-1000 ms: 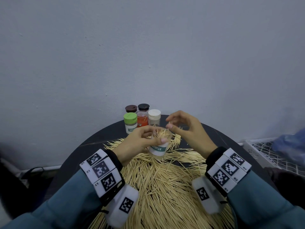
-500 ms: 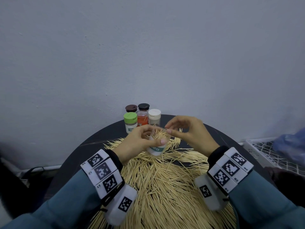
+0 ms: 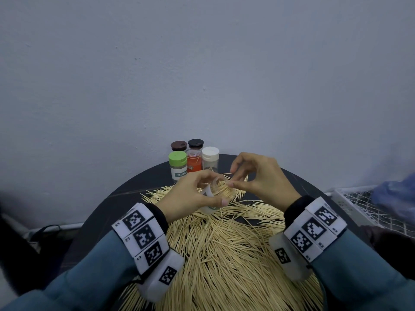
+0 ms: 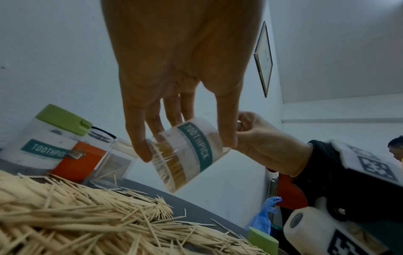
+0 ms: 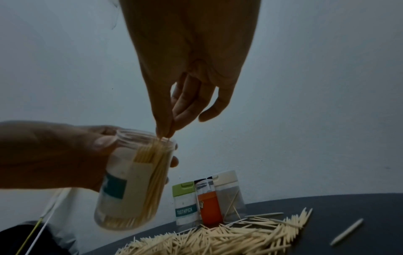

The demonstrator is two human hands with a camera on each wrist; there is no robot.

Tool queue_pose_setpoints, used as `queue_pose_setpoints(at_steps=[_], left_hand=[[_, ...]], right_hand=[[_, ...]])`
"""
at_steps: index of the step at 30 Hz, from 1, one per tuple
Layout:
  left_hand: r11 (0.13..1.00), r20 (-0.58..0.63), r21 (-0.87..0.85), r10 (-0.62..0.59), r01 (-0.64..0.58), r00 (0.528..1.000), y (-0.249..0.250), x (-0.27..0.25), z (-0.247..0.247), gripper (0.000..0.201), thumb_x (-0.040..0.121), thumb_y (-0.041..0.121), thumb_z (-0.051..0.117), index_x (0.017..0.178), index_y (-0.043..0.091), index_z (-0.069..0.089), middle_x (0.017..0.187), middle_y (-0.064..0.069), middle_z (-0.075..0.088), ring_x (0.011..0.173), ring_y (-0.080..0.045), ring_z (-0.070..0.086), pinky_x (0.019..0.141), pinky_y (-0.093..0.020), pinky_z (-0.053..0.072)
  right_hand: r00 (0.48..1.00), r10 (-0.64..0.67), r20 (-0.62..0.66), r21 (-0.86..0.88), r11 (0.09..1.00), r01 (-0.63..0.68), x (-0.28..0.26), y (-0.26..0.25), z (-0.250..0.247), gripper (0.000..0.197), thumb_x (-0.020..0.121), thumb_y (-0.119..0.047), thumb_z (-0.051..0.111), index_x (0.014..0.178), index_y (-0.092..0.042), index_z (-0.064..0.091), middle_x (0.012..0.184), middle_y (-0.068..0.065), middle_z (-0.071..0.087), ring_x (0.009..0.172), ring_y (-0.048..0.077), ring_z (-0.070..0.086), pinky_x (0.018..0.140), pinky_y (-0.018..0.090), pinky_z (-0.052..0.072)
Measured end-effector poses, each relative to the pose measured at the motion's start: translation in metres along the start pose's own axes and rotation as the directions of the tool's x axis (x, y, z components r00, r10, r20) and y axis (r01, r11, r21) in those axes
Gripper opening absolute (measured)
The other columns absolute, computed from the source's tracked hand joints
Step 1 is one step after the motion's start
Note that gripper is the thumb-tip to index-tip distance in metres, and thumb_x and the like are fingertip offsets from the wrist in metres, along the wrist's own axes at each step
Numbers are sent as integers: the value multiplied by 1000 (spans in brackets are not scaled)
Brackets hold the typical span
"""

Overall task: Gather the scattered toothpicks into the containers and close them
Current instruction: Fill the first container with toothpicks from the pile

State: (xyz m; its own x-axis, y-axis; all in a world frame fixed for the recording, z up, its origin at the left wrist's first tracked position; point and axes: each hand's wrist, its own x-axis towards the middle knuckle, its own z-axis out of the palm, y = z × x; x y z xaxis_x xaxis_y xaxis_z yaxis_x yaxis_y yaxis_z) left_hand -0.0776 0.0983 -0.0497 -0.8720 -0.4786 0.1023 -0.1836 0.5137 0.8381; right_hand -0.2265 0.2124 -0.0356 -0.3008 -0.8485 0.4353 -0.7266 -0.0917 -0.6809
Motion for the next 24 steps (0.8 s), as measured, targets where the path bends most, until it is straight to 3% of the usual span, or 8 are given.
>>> queue_pose_setpoints(at_steps=[5,9,13,16,18,21,24], left_hand=[[1000,-6,15,14,-14,1000,-1,0,1,52,72,25,80,118,28,57,107,22,58,102,10,50,77,-8,36],[1000,0,-25,1,-1,1000,-2,1,0,50,73,25,79,118,28,58,112,18,61,108,3,53,82,-13,40],[999,19,-49,0,1,1000,-2,1,0,50,73,28,78,120,26,59,115,13,62,109,-1,55,87,-17,41],[997,29,-73,-8,10,1000,-2,1,-1,49,74,28,77,120,26,60,118,12,61,110,-2,54,87,-18,41],[997,32,-79,-9,11,999,-2,1,-1,49,74,29,77,119,26,60,119,11,61,110,-3,55,87,-17,41],[996,38,-89,-14,17,999,-1,1,-1,47,74,28,77,118,27,60,118,11,60,109,-3,55,84,-14,41],[996,45,-87,-17,21,999,-1,2,0,48,75,28,76,120,25,60,119,11,60,110,-4,54,85,-15,41]], right_hand=[[995,0,102,-42,999,5,-1,-2,4,20,68,-15,81,77,-15,64,64,-9,67,60,-1,57,56,6,41],[996,13,86,-54,999,-9,0,2,3,16,69,-27,80,73,-19,67,66,-10,63,61,0,52,57,9,41],[996,33,83,-31,999,-30,0,1,-1,16,78,-36,69,77,-20,68,73,-9,66,66,0,56,64,13,43],[984,152,91,-99,985,-143,4,9,-12,14,86,-32,62,92,-20,65,89,-3,69,86,10,63,79,21,48],[924,320,210,-291,922,-253,6,20,-21,25,85,-30,65,107,-20,59,106,-2,65,102,15,60,91,29,48],[695,619,366,-639,710,-296,1,34,-32,59,82,-31,69,133,-18,41,133,1,50,122,18,47,103,32,38],[530,734,425,-703,636,-318,-4,42,-35,82,79,-31,72,144,-18,25,148,1,34,132,20,37,107,35,34]])
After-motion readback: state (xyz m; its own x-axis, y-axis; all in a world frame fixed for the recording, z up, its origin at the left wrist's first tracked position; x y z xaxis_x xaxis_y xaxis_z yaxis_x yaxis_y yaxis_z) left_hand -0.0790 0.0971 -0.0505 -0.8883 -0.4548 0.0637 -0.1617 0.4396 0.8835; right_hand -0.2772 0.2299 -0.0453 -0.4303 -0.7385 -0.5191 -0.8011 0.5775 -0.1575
